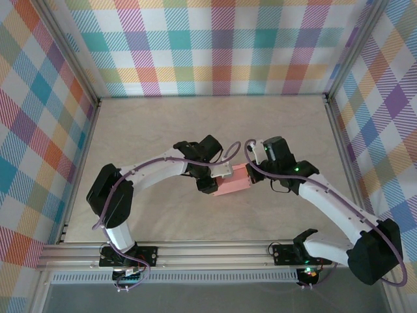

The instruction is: Fold the paper box

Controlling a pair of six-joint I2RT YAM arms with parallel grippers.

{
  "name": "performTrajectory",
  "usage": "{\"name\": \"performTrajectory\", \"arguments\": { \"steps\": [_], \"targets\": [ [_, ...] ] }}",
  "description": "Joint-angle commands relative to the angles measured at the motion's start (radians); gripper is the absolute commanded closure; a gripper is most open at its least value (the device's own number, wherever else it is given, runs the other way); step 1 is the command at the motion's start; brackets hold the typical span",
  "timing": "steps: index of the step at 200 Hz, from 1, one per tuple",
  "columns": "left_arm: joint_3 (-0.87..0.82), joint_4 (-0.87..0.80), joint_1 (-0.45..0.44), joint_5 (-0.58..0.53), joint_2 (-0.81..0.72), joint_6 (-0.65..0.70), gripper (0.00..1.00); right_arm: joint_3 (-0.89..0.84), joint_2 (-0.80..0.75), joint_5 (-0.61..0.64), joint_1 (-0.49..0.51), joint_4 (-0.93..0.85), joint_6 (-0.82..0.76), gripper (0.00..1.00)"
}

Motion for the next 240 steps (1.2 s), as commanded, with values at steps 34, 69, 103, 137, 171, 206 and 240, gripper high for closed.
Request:
{"name": "performTrajectory", "arguments": {
  "steps": [34, 69, 103, 137, 171, 206, 240],
  "targets": [
    [0.033, -0.059, -0.038, -0.113, 0.020, -0.112, 0.65, -0.035, -0.046, 0.245, 0.064, 0.061, 0.225, 1.00],
    [0.052, -0.061, -0.058, -0.136, 0.022, -0.138, 0.66, -0.046, -0.050, 0.338, 0.110, 0.068, 0.260, 1.00],
    [0.058, -0.058, -0.071, -0.145, 0.026, -0.150, 0.65, -0.051, -0.053, 0.371, 0.113, 0.032, 0.329, 1.00],
    [0.057, -0.049, -0.078, -0.144, 0.027, -0.167, 0.66, -0.088, -0.066, 0.363, 0.113, 0.044, 0.389, 1.00],
    [0.044, -0.045, -0.077, -0.140, 0.021, -0.173, 0.65, -0.168, -0.087, 0.346, 0.113, 0.104, 0.397, 1.00],
    [0.033, -0.050, -0.078, -0.128, 0.021, -0.175, 0.65, -0.259, -0.123, 0.348, 0.113, 0.162, 0.412, 1.00],
    [0.026, -0.044, -0.077, -0.130, 0.021, -0.179, 0.65, -0.337, -0.168, 0.352, 0.113, 0.222, 0.394, 1.00]
  ]
}}
